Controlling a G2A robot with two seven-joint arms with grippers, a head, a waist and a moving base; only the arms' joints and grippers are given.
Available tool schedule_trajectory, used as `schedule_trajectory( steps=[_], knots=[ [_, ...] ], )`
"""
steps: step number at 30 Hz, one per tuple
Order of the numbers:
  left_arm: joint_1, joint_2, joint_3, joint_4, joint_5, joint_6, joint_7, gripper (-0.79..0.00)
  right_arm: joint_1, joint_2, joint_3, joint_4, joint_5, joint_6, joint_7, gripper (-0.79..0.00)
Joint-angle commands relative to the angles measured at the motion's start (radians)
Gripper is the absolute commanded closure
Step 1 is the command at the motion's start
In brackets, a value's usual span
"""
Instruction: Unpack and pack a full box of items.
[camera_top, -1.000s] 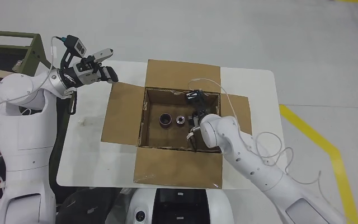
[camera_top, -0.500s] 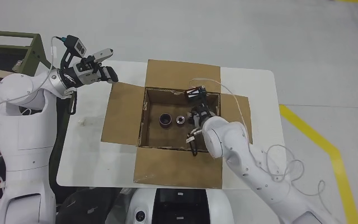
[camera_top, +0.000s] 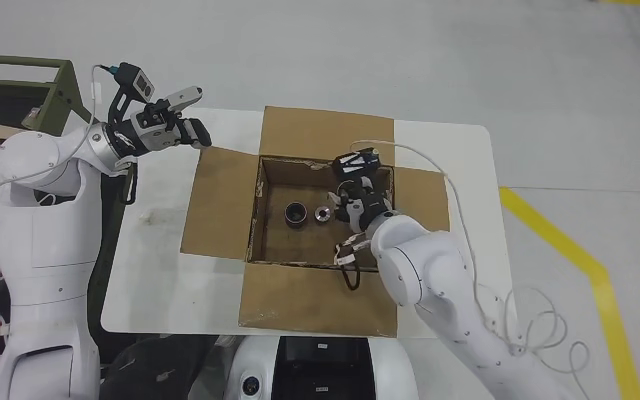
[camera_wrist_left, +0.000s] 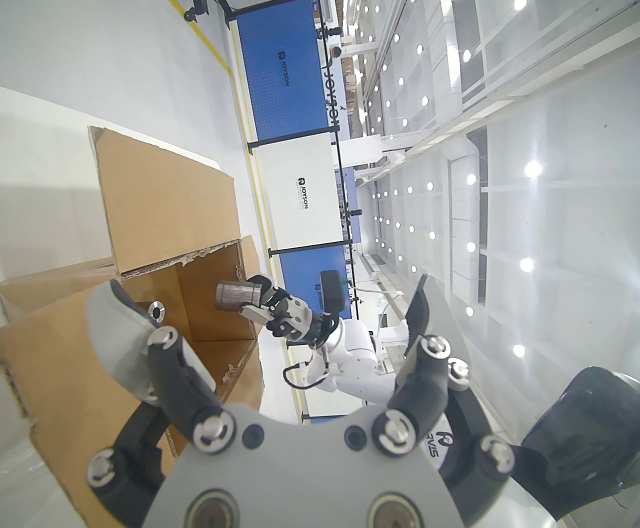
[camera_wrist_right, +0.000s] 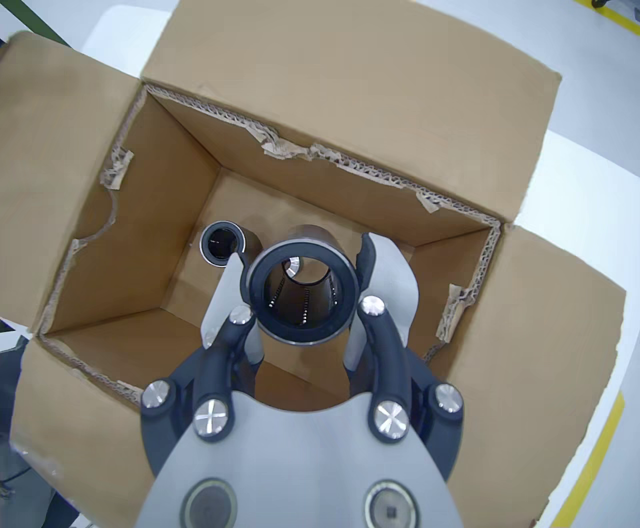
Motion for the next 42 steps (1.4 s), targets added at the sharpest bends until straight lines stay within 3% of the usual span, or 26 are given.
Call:
schedule_trajectory(
  steps=[1,13,24,42],
  knots=[
    [0.000,0.000,0.000,0.000,0.000,0.000,0.000,-0.785,-0.010,0.001,0.014,-0.023,-0.010,-0.007,0.000,0.000],
    [0.000,0.000,0.000,0.000,0.000,0.000,0.000,-0.785,-0.063,-0.001,0.098,-0.088,-0.007,0.001,-0.020,0.000],
    [0.000,0.000,0.000,0.000,0.000,0.000,0.000,-0.785,-0.119,0.004,0.259,-0.117,0.008,0.027,-0.040,0.000],
    [0.000,0.000,0.000,0.000,0.000,0.000,0.000,-0.785,-0.165,0.013,0.476,-0.045,0.070,0.016,-0.039,0.000]
  ],
)
